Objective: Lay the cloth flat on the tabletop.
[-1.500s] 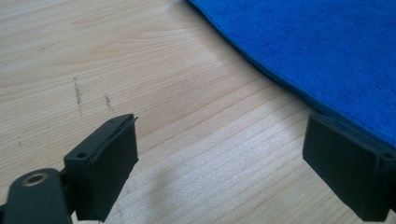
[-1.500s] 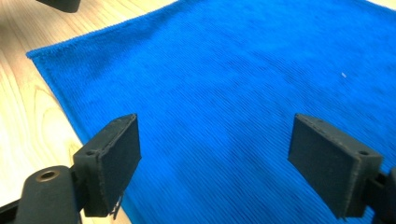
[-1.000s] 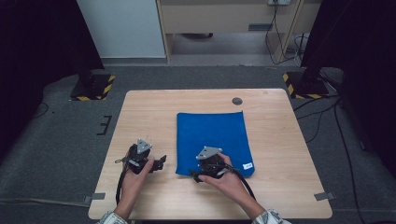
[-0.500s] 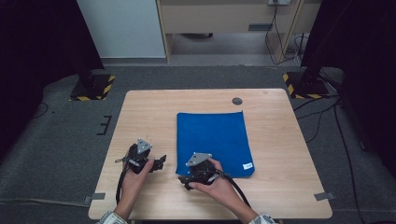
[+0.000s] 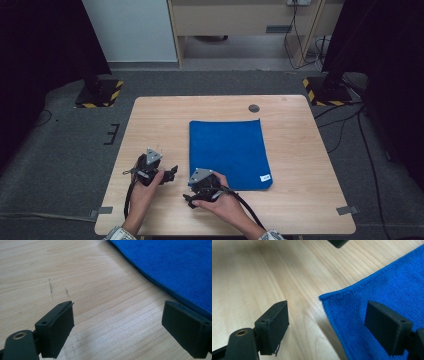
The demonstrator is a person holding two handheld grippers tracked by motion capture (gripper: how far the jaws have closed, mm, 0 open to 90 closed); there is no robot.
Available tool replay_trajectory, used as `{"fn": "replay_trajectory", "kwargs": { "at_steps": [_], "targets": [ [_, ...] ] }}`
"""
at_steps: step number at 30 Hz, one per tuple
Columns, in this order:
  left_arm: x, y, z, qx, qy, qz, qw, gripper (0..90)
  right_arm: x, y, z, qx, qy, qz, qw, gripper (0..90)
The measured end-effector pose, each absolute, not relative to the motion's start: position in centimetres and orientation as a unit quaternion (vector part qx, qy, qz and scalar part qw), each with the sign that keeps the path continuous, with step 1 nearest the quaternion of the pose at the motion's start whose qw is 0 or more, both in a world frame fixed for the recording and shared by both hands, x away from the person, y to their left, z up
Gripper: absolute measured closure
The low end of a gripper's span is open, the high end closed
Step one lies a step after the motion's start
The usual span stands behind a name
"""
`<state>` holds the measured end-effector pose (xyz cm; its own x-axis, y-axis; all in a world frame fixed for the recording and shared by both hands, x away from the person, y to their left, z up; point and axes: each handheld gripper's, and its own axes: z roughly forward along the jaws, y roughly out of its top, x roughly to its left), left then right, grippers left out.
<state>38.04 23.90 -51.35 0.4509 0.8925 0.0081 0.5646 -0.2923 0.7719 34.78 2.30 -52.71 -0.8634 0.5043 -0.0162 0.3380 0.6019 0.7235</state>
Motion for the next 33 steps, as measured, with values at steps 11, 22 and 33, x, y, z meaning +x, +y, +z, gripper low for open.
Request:
{"fn": "replay_trajectory", "kwargs": {
  "at_steps": [11,22,33],
  "targets": [
    [38.0,23.7,-51.4,0.774,0.469,0.224,0.362,9.8,35.8,3.2,-53.1,0.260,0.881,0.370,0.140,37.3],
    [38.1,23.8,-51.4,0.774,0.470,0.221,0.361,9.8,36.5,1.5,-52.2,0.286,0.871,0.372,0.147,75.5],
    [37.8,24.2,-50.5,0.758,0.475,0.221,0.388,9.7,36.5,0.7,-51.2,0.288,0.860,0.406,0.111,87.8]
  ]
}}
